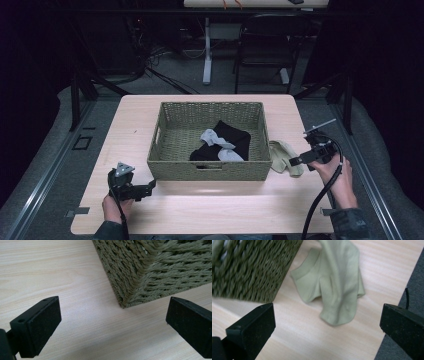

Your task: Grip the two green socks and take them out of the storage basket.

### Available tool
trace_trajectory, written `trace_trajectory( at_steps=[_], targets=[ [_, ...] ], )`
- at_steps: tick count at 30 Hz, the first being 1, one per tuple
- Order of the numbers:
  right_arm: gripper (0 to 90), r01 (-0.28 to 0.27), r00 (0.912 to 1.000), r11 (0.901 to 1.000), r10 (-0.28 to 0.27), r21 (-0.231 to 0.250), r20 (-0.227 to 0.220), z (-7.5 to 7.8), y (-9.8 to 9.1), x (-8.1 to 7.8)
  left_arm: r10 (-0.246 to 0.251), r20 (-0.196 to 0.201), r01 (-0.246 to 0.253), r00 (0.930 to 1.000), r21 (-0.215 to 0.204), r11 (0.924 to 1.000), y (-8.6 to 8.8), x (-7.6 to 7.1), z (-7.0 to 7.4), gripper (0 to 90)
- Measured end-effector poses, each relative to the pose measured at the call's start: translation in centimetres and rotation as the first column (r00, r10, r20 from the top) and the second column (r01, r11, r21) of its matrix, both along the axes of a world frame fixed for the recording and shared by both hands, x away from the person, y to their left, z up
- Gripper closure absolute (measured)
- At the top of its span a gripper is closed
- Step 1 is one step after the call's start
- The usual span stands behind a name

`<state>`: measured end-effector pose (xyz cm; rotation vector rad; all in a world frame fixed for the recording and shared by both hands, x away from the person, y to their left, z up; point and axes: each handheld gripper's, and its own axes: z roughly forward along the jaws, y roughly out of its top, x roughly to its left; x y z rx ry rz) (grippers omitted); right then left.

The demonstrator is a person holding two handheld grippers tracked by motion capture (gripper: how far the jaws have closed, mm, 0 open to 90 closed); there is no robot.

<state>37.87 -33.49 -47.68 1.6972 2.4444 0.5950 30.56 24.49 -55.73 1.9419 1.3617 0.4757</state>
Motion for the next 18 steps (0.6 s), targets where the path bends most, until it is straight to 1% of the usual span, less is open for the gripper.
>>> trace_trajectory(
  at_steps=[2,3,4,5,6,7,8,10,11,12,13,14,15,18],
  targets=[
    [0.0,0.001,0.9999,1.0,-0.001,0.0,0.012,-0.6,-0.1,-0.9,-0.004,-0.004,0.004,1.0,0.001,1.0,0.0,0.0,0.0,0.0],
    [0.0,0.011,0.9998,0.9999,-0.011,0.005,0.019,-1.2,-0.2,-1.6,-0.004,-0.004,0.004,1.0,0.001,1.0,0.0,0.0,0.0,0.0],
    [0.0,0.011,0.9998,0.9999,-0.011,0.005,0.019,-1.2,-0.2,-1.6,-0.004,-0.004,0.004,1.0,0.001,1.0,0.0,0.0,0.0,0.0],
    [0.0,0.023,0.9991,0.9995,-0.024,0.02,0.035,-2.1,-0.2,-2.2,-0.004,-0.004,0.004,1.0,0.001,1.0,0.0,0.0,0.0,0.0],
    [0.0,0.023,0.9991,0.9995,-0.024,0.02,0.035,-2.1,-0.2,-2.2,0.0,-0.002,0.0,1.0,0.0,1.0,0.0,0.0,-0.1,0.0],
    [0.0,0.025,0.9988,0.9993,-0.026,0.029,0.041,-2.5,-0.2,-2.6,0.003,-0.003,-0.003,1.0,-0.002,1.0,0.1,0.0,-0.1,0.0],
    [0.0,0.024,0.9985,0.9988,-0.026,0.042,0.049,-3.1,-0.3,-3.0,0.002,-0.006,-0.002,1.0,-0.001,1.0,0.1,0.0,-0.1,0.0],
    [0.0,0.039,0.9966,0.9963,-0.045,0.077,0.069,-4.4,-0.5,-3.8,0.0,-0.003,0.0,1.0,-0.001,1.0,0.0,0.1,-0.1,0.0],
    [0.0,0.037,0.9976,0.9971,-0.041,0.067,0.056,-5.1,-0.6,-4.0,0.001,0.002,-0.001,1.0,-0.005,1.0,0.0,0.1,-0.1,0.0],
    [0.0,0.029,0.9993,0.9986,-0.03,0.044,0.023,-5.4,-0.6,-4.1,-0.003,-0.001,0.003,1.0,-0.001,1.0,-0.1,0.1,-0.1,0.0],
    [0.0,0.048,0.9983,0.9975,-0.05,0.051,0.031,-5.8,-0.7,-4.2,-0.008,0.0,0.008,1.0,0.0,1.0,-0.2,0.1,-0.1,0.0],
    [0.0,0.053,0.9981,0.9968,-0.055,0.059,0.029,-6.0,-1.0,-4.2,-0.008,0.0,0.008,1.0,-0.002,1.0,-0.2,0.2,-0.1,0.0],
    [0.0,0.047,0.9987,0.9972,-0.048,0.058,0.015,-6.1,-1.1,-4.1,-0.007,0.001,0.007,1.0,-0.002,1.0,-0.3,0.1,-0.1,0.0],
    [0.0,0.037,0.9992,0.9977,-0.038,0.057,0.013,-6.3,-1.1,-4.0,-0.005,-0.001,0.005,1.0,0.001,1.0,-0.1,0.1,0.0,0.0]
  ],
)
